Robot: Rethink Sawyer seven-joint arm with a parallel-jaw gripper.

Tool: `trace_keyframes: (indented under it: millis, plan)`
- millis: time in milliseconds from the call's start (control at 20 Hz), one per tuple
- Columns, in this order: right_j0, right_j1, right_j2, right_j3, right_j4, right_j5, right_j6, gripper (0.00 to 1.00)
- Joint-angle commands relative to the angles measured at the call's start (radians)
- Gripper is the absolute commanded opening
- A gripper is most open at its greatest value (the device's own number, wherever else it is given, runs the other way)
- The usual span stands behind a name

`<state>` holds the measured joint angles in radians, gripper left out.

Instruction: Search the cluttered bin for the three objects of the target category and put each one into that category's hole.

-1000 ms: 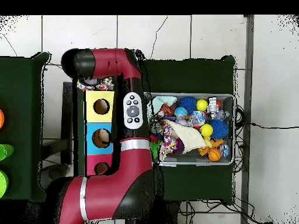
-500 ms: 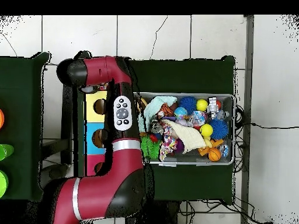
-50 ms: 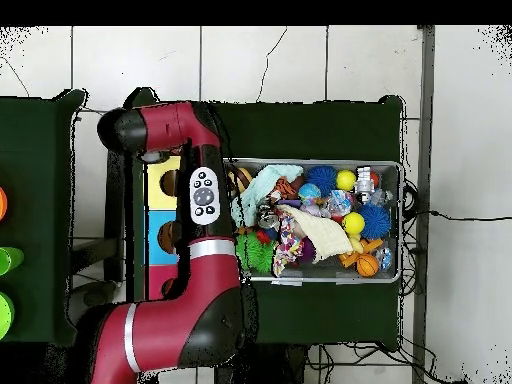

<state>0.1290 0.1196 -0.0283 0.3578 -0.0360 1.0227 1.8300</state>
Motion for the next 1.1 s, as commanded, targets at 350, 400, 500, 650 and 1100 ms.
trace_keyframes:
  millis: [350, 400, 500, 650, 1100]
  plan:
    - [-0.001, -0.025, -0.025, 0.116, -0.048, -0.021, 0.110, 0.00]
    - [0.002, -0.085, -0.030, 0.164, -0.037, -0.004, 0.102, 0.00]
    - [0.009, -0.204, -0.042, 0.243, -0.016, 0.052, 0.077, 0.00]
    - [0.010, -0.321, -0.050, 0.283, 0.009, 0.121, 0.051, 0.00]
    - [-0.010, -0.455, -0.027, 0.271, 0.030, 0.181, 0.008, 0.00]
